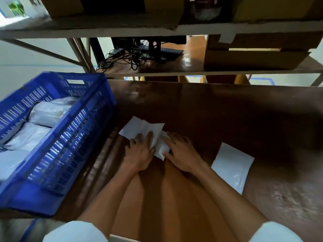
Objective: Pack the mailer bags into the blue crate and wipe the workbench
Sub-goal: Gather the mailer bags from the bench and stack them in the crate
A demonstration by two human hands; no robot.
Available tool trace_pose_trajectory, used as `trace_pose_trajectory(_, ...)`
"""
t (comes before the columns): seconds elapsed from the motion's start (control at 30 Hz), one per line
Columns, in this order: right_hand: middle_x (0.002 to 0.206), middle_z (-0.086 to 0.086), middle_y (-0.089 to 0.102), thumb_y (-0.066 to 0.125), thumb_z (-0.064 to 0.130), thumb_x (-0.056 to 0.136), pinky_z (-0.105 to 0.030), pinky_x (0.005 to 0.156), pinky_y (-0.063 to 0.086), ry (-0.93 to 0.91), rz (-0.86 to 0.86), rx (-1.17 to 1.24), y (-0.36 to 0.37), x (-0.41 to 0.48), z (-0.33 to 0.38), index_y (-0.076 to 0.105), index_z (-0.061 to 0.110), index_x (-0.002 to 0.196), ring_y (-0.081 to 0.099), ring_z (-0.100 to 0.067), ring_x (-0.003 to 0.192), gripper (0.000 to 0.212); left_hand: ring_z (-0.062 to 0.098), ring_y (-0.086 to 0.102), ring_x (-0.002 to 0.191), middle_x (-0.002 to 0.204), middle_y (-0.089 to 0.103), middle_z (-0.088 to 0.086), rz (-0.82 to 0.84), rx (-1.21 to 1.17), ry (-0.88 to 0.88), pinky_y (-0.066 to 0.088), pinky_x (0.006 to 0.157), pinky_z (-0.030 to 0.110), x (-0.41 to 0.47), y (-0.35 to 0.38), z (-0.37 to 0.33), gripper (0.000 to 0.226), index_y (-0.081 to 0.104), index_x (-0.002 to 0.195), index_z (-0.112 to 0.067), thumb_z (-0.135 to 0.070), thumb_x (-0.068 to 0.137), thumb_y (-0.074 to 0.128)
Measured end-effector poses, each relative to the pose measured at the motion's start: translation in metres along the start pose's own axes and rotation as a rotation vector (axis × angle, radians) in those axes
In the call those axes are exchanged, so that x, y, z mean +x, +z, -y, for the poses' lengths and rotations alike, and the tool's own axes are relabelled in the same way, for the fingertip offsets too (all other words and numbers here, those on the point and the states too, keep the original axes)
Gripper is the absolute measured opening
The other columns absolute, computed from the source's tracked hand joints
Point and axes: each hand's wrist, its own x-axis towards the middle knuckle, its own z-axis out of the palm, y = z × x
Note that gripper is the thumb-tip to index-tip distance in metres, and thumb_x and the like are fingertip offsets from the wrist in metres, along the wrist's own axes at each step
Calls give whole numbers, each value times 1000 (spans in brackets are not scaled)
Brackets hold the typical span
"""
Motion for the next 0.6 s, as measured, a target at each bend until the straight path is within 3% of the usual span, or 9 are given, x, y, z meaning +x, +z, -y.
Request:
trace_pose_trajectory(0.07, 162, 2, 30, 32, 57, 101, -52, 119, 18, -33, 44, -79, 7, 12, 7, 31, 34, 152, 24, -22, 149, 57, 42, 14, 153, 170, 2, 14, -60, -36, -76, 20, 120, 61, -12, 4, 17, 70, -6, 158, -44, -58, 101, 31)
trace_pose_trajectory(0.13, 153, 2, 44, 32, 58, 100, -49, 113, 27, -12, 9, -136, 6, 9, 10, 41, 34, 146, 39, -23, 139, 52, 42, 13, 153, 170, -1, 17, -91, -48, -153, 22, 119, 60, -27, 7, 33, 73, -11, 159, -41, -52, 101, 32)
trace_pose_trajectory(0.2, 141, 1, 55, 33, 57, 100, -46, 104, 31, 22, -36, -183, 4, -6, 10, 49, 34, 140, 50, -24, 126, 49, 43, 22, 150, 169, 2, 17, -89, -28, -221, 31, 115, 58, -42, 9, 45, 72, -7, 162, -35, -52, 104, 34)
trace_pose_trajectory(0.27, 137, -3, 57, 32, 56, 101, -46, 102, 31, 53, -52, -239, 6, -22, 9, 49, 32, 139, 51, -27, 123, 49, 41, 27, 148, 168, 11, 14, -82, -31, -254, 36, 111, 57, -55, 8, 51, 74, 3, 162, -33, -65, 100, 30)
trace_pose_trajectory(0.4, 151, -8, 44, 35, 63, 97, -52, 110, 29, 150, -88, -188, 5, -5, 10, 37, 30, 150, 40, -31, 136, 62, 42, 19, 150, 167, 12, 14, -111, -21, -257, 32, 113, 60, -54, 12, 56, 85, 6, 160, -42, -82, 89, 32)
trace_pose_trajectory(0.5, 162, -10, 23, 33, 69, 95, -60, 115, 19, 138, 33, -154, 13, 20, 21, 21, 36, 156, 22, -36, 147, 70, 43, 8, 153, 169, -1, 14, -64, -58, -266, 23, 117, 61, -45, 15, 53, 83, -5, 158, -50, -81, 90, 33)
trace_pose_trajectory(0.6, 163, -8, 20, 38, 67, 94, -60, 114, 17, 71, 98, -184, 20, 24, 34, 19, 41, 155, 19, -36, 147, 68, 45, 12, 151, 168, 6, 16, -101, -23, -257, 30, 115, 60, -42, 20, 56, 73, -3, 158, -50, -73, 97, 30)
